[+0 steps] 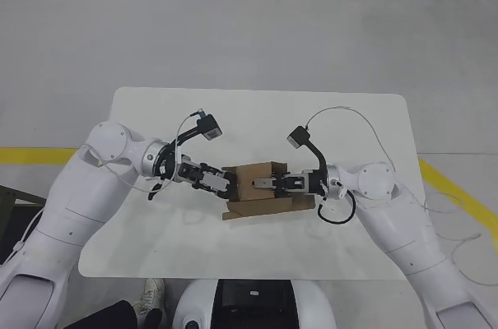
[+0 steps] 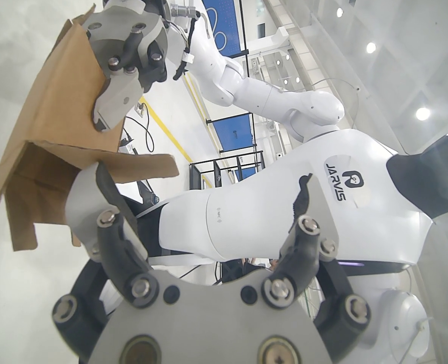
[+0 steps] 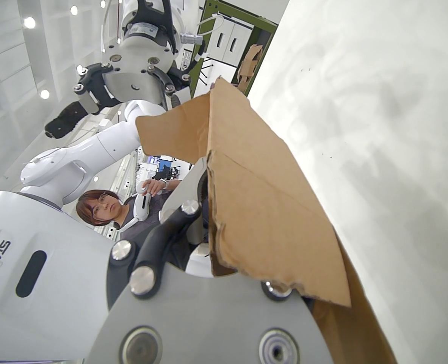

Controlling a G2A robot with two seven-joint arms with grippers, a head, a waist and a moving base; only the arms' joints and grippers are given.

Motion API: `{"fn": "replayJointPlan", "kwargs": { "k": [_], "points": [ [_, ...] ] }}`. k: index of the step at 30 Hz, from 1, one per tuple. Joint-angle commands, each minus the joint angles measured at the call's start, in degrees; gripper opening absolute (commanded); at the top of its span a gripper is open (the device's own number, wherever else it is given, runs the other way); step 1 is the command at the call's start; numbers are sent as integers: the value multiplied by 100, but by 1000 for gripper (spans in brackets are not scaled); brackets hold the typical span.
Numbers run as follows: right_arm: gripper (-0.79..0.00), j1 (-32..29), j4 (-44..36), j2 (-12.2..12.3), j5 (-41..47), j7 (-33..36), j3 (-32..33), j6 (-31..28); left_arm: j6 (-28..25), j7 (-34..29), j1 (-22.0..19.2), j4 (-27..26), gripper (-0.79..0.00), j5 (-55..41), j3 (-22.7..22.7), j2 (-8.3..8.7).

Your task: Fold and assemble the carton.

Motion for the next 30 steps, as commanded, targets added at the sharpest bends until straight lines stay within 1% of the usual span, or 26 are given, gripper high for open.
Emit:
{"fn": "replayJointPlan", "kwargs": {
  "k": [1,13,23,27,30],
  "points": [
    [-785,-10,-7,3,-23,-5,11,-2,9,23,-21,5,0,10,22,-21],
    [-785,-36,-109,0,-173,-90,-4,85,-8,143,-140,-27,0,-108,134,-155],
    [-785,-79,-192,-7,-223,-237,13,71,43,206,-251,161,0,24,425,-312],
    [-785,-128,-220,1,-165,-287,73,52,22,203,-269,243,0,28,403,-337],
    [-785,-171,-222,14,-107,-331,152,47,-10,180,-244,281,0,14,295,-324]
  ]
}}
